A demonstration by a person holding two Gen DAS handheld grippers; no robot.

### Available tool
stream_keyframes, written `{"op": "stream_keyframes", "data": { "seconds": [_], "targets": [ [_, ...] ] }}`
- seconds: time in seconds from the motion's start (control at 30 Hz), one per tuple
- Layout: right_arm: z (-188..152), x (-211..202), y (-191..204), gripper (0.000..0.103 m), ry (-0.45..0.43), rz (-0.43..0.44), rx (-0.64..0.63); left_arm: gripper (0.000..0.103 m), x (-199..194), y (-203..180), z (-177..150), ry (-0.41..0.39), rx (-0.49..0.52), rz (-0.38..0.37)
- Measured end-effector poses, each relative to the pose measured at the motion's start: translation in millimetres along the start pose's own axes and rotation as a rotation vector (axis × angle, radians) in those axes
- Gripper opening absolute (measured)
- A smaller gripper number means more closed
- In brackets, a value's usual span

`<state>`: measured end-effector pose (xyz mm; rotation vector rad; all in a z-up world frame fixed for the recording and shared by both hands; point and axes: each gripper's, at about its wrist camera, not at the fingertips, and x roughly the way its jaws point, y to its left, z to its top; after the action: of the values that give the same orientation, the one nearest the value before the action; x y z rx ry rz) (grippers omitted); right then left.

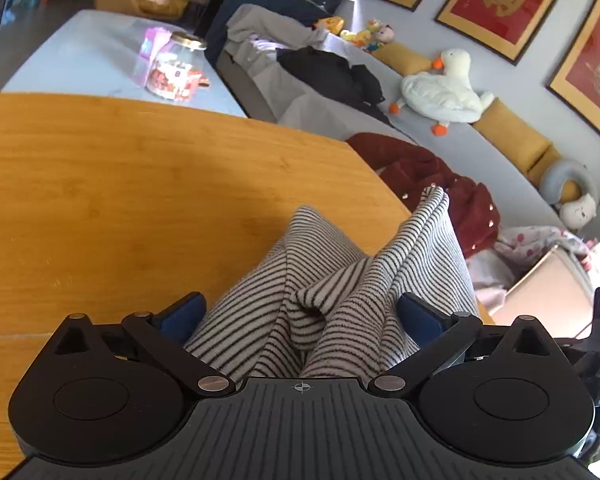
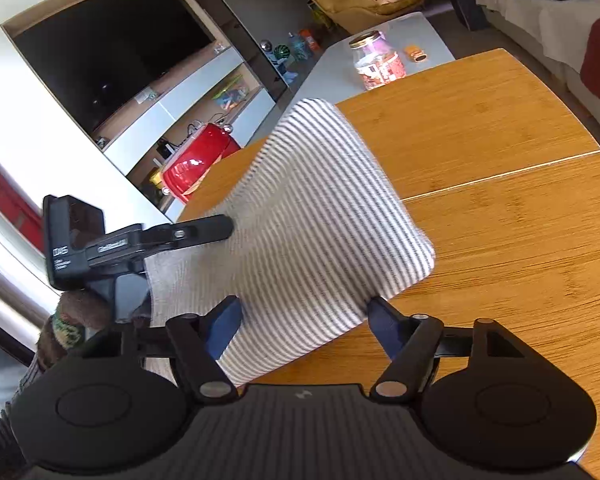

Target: Fold clothes

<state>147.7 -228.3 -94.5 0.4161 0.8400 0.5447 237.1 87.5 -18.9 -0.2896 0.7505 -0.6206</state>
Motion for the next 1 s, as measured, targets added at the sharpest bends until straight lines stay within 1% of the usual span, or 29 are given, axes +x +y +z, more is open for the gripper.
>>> {"op": "stream_keyframes", "data": {
  "seconds": [0.07, 0.1, 0.17, 0.33, 0.37, 0.4, 0.53, 0.6, 0.63, 0.67, 0.73, 0.8, 0.9, 0.93, 1.0],
  "targets": [
    [9.0, 6.9, -7.3, 0.07, -0.006, -0.005, 0.008, 0.103, 4.5, 6.8, -5.3, 0.022, -0.034, -0.035],
    [15.0, 10.7, -9.8, 0.07, -0.014, -0.013, 0.004, 0.103, 3.4, 4.0, -9.6, 0.026, -0.036, -0.042],
    [28.4, 18.1, -8.1, 0.07, -0.045, -0.055, -0.054, 0.103, -0.2, -4.1, -18.9, 0.031, -0.034, -0.05],
    [49.8, 34.1, 20.4, 0.074, -0.142, -0.235, -0.272, 0.103, -9.2, -24.6, -42.2, 0.045, -0.028, -0.07],
    [52.5, 36.1, 26.6, 0.077, -0.161, -0.265, -0.312, 0.103, -9.5, -30.6, -47.4, 0.053, -0.025, -0.093],
    [54.3, 35.3, 29.8, 0.083, -0.17, -0.269, -0.334, 0.103, -8.9, -36.9, -52.7, 0.063, -0.019, -0.122],
    [50.7, 19.5, 39.0, 0.088, -0.21, -0.262, -0.401, 0.103, -8.9, -62.2, -67.2, 0.105, 0.005, -0.24],
    [41.7, 5.3, 41.7, 0.092, -0.244, -0.273, -0.446, 0.103, -16.5, -70.3, -67.7, 0.094, 0.033, -0.251],
    [34.9, -1.9, 43.5, 0.094, -0.27, -0.28, -0.472, 0.103, -23.7, -71.3, -66.1, 0.073, 0.041, -0.244],
    [28.2, -9.2, 45.3, 0.098, -0.295, -0.287, -0.497, 0.103, -31.4, -71.7, -64.3, 0.048, 0.047, -0.235],
    [14.6, -23.2, 49.2, 0.099, -0.344, -0.3, -0.547, 0.103, -49.1, -66.7, -59.6, -0.023, 0.039, -0.182],
    [-0.9, -28.2, 58.3, 0.099, -0.353, -0.298, -0.602, 0.103, -60.9, -58.1, -52.6, -0.104, 0.013, -0.063],
    [-28.3, -19.1, 87.1, 0.096, -0.396, -0.305, -0.713, 0.103, -59.3, -43.0, -42.8, -0.162, -0.072, 0.103],
    [-36.7, -12.7, 97.8, 0.096, -0.413, -0.31, -0.755, 0.103, -56.1, -40.1, -40.9, -0.169, -0.094, 0.123],
    [-48.1, 6.6, 114.9, 0.096, -0.412, -0.312, -0.808, 0.103, -48.7, -35.3, -37.7, -0.18, -0.137, 0.147]
  ]
}}
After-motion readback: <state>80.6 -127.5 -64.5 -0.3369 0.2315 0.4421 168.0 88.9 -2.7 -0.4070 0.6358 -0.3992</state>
